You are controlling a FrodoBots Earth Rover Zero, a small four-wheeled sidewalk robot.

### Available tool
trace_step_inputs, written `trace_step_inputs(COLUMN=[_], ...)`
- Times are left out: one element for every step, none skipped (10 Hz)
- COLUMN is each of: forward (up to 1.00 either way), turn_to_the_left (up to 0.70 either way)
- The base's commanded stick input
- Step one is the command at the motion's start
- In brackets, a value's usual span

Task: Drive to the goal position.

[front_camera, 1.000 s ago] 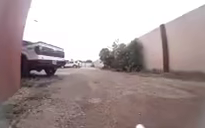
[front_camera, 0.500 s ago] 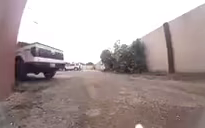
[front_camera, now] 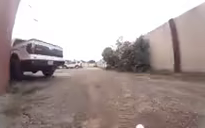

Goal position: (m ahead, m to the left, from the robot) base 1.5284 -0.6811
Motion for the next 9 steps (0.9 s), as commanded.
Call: trace_step_inputs(forward=[0.70, 0.70, 0.70, 0.70, 0.70, 0.70, 0.70, 0.70, 0.70], turn_to_the_left=[0.00, 0.00, 0.00, 0.00, 0.00, 0.00, 0.00, 0.00, 0.00])
